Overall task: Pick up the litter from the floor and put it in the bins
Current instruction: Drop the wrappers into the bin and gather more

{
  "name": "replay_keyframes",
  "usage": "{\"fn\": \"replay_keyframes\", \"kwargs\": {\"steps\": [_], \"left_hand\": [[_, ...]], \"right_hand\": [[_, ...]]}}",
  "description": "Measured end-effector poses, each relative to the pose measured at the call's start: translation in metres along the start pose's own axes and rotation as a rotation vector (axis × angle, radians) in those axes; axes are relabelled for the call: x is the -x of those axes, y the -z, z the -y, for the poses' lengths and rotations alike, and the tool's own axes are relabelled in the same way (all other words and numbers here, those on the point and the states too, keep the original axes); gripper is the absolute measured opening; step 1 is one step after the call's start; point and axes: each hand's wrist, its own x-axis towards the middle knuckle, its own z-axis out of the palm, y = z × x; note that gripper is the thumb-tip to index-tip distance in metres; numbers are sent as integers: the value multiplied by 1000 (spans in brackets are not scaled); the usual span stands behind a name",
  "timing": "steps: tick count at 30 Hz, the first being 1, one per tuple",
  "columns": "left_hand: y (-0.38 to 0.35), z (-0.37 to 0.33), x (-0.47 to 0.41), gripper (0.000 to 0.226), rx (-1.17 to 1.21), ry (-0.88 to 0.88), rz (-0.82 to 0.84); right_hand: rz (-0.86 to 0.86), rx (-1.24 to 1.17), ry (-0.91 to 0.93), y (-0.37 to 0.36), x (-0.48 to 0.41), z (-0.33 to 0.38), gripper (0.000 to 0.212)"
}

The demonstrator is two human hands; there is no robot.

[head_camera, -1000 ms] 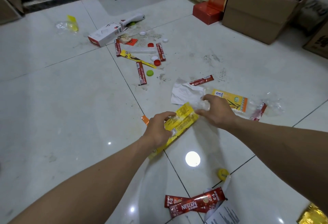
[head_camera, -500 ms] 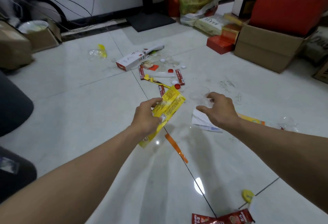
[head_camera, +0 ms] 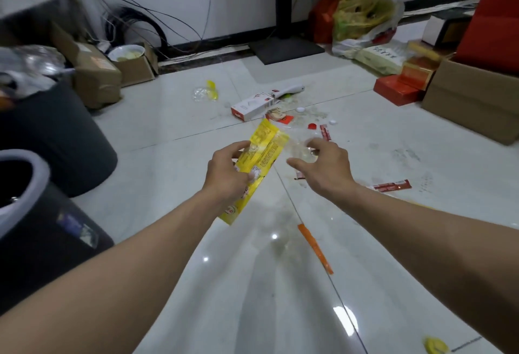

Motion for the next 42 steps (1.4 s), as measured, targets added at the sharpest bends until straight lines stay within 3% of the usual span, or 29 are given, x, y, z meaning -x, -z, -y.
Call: {"fn": "replay_keyframes", "kwargs": {"steps": [6,18,29,34,42], "left_hand": [[75,-9,6,64,-16,43,-203],[225,11,45,69,28,30,-331],[342,52,95,68,-20,50,-497],[384,83,112,68,-6,109,-600],[407,104,111,70,-34,126,-630]], "right_hand": [[4,-170,14,-36,8,54,60],[113,-222,219,-89,33,176,57],[225,-340,264,-182,96,280,58],[294,-381,282,-210,118,308,44],[339,-396,280,-239,132,317,51]]}}
